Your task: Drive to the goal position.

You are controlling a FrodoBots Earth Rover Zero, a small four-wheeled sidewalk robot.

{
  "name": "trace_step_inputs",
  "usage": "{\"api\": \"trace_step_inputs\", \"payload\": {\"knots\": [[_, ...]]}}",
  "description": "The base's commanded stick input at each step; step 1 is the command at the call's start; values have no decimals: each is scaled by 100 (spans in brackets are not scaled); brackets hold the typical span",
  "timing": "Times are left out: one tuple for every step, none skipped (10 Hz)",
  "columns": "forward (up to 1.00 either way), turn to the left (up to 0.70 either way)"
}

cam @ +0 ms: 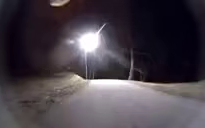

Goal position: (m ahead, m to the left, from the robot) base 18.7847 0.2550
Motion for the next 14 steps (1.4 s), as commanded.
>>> {"api": "trace_step_inputs", "payload": {"knots": [[100,0],[100,0],[100,0],[100,0],[100,0],[100,0],[100,0],[100,0],[100,0],[100,0],[100,0],[100,0],[100,0],[100,0]]}}
